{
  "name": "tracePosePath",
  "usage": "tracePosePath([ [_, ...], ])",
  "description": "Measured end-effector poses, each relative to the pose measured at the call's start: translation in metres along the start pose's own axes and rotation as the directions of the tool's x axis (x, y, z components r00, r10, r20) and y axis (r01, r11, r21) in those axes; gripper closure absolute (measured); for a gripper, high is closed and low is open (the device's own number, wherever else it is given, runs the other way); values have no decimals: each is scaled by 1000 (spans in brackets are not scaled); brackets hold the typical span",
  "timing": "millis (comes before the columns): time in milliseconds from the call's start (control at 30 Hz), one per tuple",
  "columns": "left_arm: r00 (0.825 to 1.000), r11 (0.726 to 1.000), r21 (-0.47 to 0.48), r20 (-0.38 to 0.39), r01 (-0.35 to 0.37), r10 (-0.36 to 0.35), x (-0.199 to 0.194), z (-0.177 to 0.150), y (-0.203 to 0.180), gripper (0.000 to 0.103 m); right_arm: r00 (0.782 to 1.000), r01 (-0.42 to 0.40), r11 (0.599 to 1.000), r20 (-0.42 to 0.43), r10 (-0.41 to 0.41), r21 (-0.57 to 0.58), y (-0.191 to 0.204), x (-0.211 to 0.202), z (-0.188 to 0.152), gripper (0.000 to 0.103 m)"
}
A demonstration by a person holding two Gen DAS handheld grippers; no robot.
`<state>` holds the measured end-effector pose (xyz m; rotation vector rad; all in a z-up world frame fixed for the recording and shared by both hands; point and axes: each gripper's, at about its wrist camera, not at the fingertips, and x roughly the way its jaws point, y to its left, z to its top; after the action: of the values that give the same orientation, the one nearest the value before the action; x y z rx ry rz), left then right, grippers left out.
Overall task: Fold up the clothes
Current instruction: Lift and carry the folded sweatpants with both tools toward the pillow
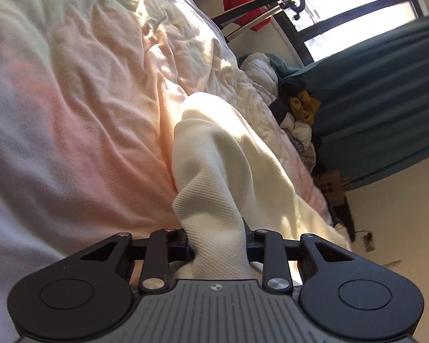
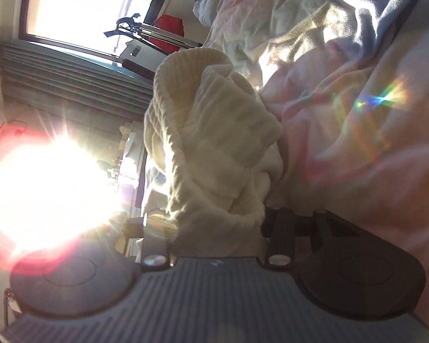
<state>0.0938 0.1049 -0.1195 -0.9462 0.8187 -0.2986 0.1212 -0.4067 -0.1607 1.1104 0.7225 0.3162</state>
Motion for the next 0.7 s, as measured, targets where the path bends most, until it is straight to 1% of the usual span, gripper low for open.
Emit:
tracePosePath([
  [67,999,999,-39,5,38,-38,-6,-1,-5,80,999,-38,999,22,38,30,4,-13,-3,63],
  [200,997,997,0,-5,81,-81,-12,-11,-40,82,992,-96,994,84,92,54,14,-52,-6,64],
  [333,988,989,-19,-41,148,-149,-11,-35,-82,82,974,-151,985,184,134,78,23,-106,-1,64],
  [433,978,980,-5,-63,198,-198,-9,-57,-120,82,953,-184,980,259,161,70,28,-153,-1,64],
  [533,966,970,19,-96,244,-241,-2,-86,-163,82,925,-213,975,334,180,64,25,-209,0,64],
  [600,956,960,42,-120,276,-269,5,-109,-195,82,902,-231,972,386,193,53,23,-245,2,64],
  [700,938,945,62,-158,322,-310,17,-146,-242,82,859,-255,966,467,208,37,16,-300,7,64],
])
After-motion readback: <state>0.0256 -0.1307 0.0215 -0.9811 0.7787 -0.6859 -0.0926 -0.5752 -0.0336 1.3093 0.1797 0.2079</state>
